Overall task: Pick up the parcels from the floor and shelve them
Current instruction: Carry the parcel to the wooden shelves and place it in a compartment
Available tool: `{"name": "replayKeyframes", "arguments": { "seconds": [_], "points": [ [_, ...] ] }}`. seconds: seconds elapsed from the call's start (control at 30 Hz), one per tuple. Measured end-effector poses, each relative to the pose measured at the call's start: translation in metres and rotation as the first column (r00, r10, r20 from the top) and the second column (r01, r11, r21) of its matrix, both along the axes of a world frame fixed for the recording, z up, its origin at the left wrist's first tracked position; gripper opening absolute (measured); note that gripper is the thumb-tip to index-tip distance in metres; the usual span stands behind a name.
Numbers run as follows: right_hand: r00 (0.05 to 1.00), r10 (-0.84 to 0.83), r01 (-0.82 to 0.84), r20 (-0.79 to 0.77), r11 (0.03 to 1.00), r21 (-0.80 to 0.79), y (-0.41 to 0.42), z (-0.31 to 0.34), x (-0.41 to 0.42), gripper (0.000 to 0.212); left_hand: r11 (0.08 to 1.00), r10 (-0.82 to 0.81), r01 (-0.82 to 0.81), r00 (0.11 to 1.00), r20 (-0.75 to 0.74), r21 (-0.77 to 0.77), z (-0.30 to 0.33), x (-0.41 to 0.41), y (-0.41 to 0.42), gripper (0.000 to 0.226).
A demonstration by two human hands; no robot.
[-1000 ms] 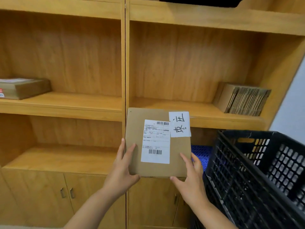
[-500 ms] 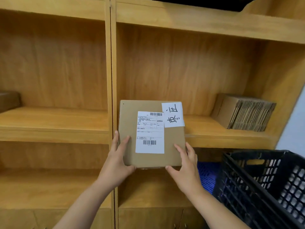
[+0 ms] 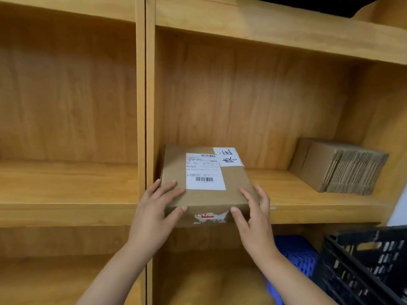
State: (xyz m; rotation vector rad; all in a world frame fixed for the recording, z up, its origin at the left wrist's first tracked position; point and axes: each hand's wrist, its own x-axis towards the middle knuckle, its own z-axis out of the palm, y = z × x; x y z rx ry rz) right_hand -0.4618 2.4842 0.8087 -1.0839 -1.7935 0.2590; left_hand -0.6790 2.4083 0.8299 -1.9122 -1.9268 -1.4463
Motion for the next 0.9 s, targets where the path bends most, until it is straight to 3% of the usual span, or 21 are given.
{"name": "replayKeyframes", "arguments": {
  "seconds": [0.17, 0.33, 0.5, 0.67, 0.9],
  "points": [
    [0.991, -0.052, 0.045, 0.126, 0.998, 0.053, 0.020, 0.010, -0.012, 0.049, 0.962, 0.179, -0.101, 0.934, -0.309, 0.252, 0.011, -0.004, 0.026, 0.026],
    [0.925, -0.195, 0.163, 0.325, 0.979, 0.126, 0.038, 0.009, -0.028, 0.066, 0.972, 0.216, -0.131, 0.830, -0.514, 0.197, 0.005, -0.010, 0.048, 0.051],
    [0.861, -0.254, 0.212, 0.440, 0.967, 0.144, 0.055, 0.011, -0.035, 0.078, 0.964, 0.265, -0.229, 0.748, -0.608, 0.139, 0.001, -0.017, 0.066, 0.065],
    [0.835, -0.274, 0.227, 0.476, 0.961, 0.156, 0.063, 0.011, -0.039, 0.081, 0.954, 0.295, -0.262, 0.729, -0.617, 0.146, 0.000, -0.017, 0.074, 0.072],
    [0.839, -0.236, 0.218, 0.490, 0.971, 0.094, 0.056, 0.018, -0.037, 0.089, 0.943, 0.319, -0.299, 0.692, -0.647, 0.145, -0.001, -0.010, 0.072, 0.067]
  ]
}}
